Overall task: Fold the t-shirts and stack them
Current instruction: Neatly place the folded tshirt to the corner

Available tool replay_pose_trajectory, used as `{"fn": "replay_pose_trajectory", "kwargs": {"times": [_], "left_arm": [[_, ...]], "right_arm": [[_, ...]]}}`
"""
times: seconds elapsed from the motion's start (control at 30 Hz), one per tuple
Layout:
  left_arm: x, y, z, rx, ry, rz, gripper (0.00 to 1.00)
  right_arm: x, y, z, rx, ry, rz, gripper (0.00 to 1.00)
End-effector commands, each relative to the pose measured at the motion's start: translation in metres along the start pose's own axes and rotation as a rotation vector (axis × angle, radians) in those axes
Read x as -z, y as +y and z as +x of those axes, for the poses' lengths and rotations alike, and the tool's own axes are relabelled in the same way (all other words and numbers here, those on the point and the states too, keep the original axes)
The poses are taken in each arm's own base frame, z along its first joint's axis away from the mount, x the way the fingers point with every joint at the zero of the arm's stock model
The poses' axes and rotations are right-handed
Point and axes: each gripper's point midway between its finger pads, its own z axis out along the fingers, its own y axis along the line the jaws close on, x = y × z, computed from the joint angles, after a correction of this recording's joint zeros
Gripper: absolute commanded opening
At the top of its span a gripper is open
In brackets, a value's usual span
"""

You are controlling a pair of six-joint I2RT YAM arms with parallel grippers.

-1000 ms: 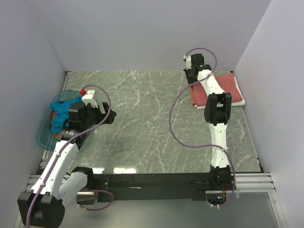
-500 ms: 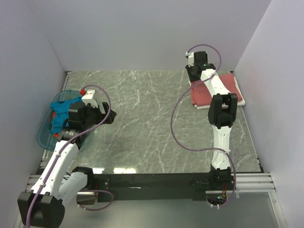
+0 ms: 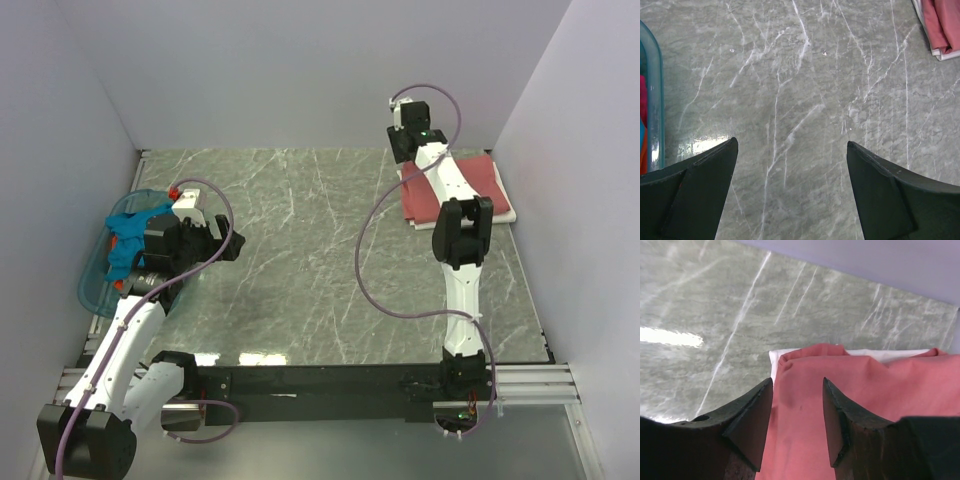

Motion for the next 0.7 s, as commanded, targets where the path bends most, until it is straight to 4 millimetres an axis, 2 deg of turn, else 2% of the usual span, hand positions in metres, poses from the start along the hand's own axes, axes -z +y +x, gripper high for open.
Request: {"fn": "replay_pose_trajectory", "kwargs": {"times": [0.0,0.2,0.37,0.53,0.67], "left_arm": [[0.002,-0.005,-0.01,-0.028,-0.036,0.022,0.95],[0.001,-0.005,-0.009,-0.027,-0.031,0.026,0.95],[0.001,-0.004,-0.009,-0.027,-0.03,0.022,0.95],[0.001,-0.004,-0.009,-0.028,-0.03,0.022,0.95],[0.0,-0.004,-0.009,-0.028,-0.029,0.02,0.95]], "right_arm": [[-0.012,0.001,0.003,0.038,0.007,0.085,0.52],[-0.023,-0.002,0.016,0.07,0.036,0.122,0.51],[-0.029,-0.005,0.017,0.089,0.033,0.147,0.42],[-0.033,-0.006,0.02,0.099,0.041,0.155,0.38],[-0.032,-0.006,0.021,0.097,0.045,0.151,0.25]]}}
